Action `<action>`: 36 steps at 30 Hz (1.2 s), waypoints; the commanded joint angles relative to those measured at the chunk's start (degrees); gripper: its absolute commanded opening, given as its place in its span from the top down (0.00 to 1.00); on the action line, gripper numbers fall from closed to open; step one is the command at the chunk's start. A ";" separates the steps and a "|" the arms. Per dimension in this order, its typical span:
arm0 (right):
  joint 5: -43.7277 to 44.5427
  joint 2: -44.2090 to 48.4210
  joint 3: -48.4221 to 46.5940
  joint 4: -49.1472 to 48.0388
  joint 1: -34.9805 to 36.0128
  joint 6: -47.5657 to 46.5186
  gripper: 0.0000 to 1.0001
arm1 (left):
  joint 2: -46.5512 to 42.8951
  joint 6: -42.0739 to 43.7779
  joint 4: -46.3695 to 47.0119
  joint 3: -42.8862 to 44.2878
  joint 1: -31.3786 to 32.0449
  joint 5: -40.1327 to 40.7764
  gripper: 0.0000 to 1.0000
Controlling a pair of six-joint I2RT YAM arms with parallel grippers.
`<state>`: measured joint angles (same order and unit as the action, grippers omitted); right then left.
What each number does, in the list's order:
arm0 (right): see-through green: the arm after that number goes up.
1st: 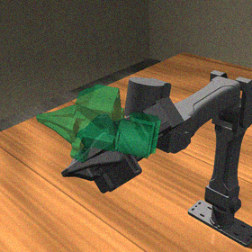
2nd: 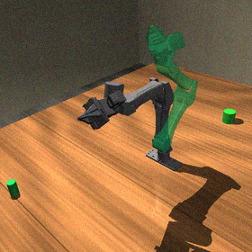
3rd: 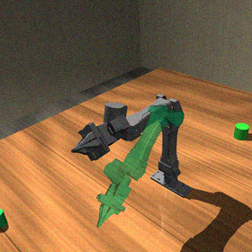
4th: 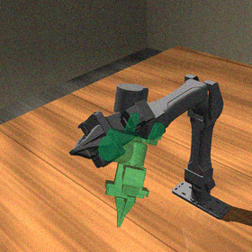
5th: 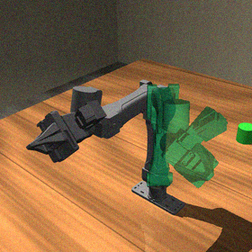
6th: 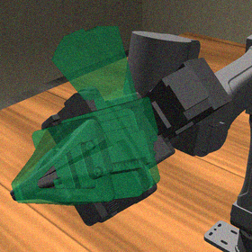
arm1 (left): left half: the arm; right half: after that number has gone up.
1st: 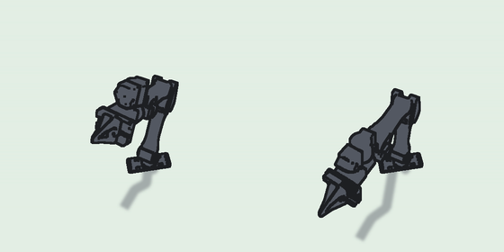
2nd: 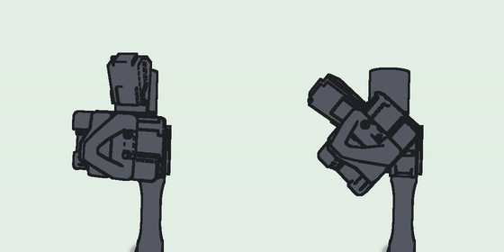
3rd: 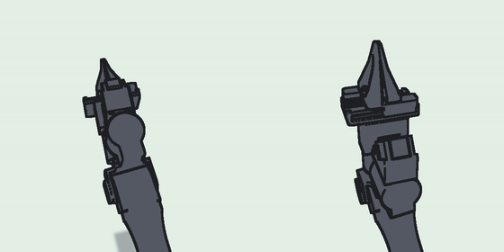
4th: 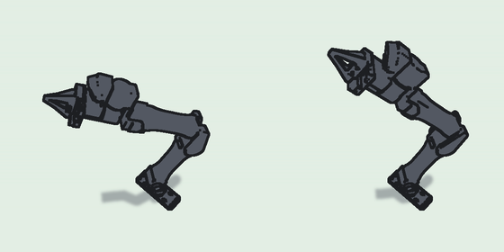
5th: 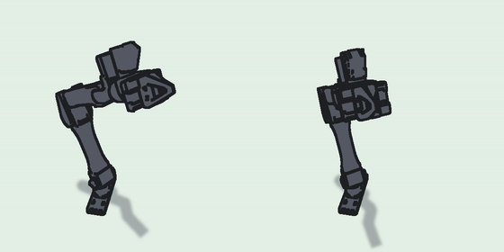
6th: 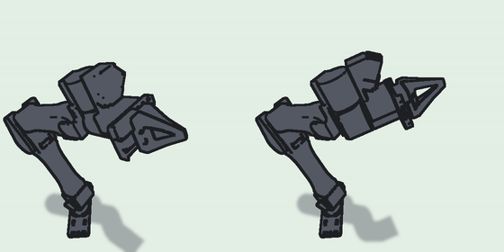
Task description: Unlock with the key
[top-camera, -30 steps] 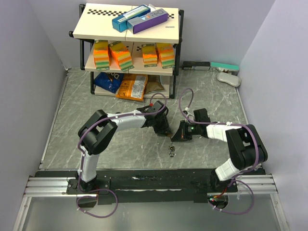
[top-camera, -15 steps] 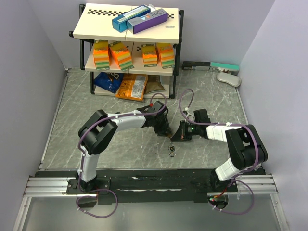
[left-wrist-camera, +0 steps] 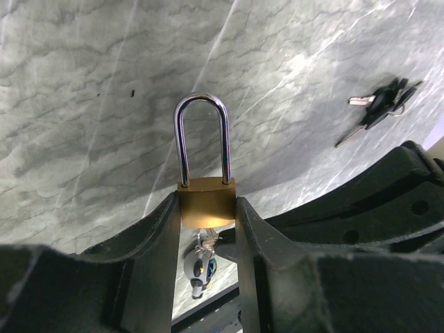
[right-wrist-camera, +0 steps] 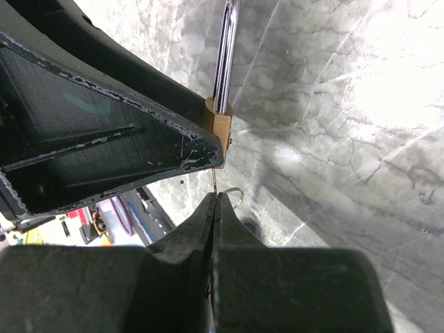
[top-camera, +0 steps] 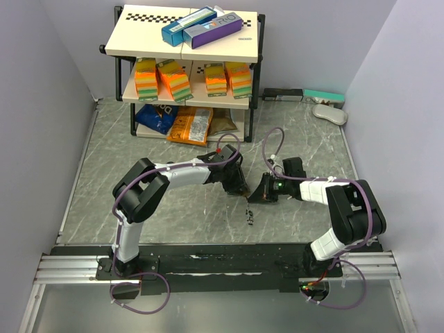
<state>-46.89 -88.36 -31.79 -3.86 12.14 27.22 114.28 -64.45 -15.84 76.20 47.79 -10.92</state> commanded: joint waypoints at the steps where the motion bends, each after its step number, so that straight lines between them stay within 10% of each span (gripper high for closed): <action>1: 1.28 -1.20 -0.20 -4.32 -1.07 0.46 1.00 | -0.81 -2.35 2.48 0.26 0.20 -4.11 0.99; 36: 9.19 5.39 0.15 -8.18 -3.53 3.28 1.00 | -0.20 -3.67 1.51 1.49 0.46 -5.25 0.99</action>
<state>-42.28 -85.08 -31.38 -6.22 9.93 30.81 114.28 -67.11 -13.39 76.09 47.16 -10.72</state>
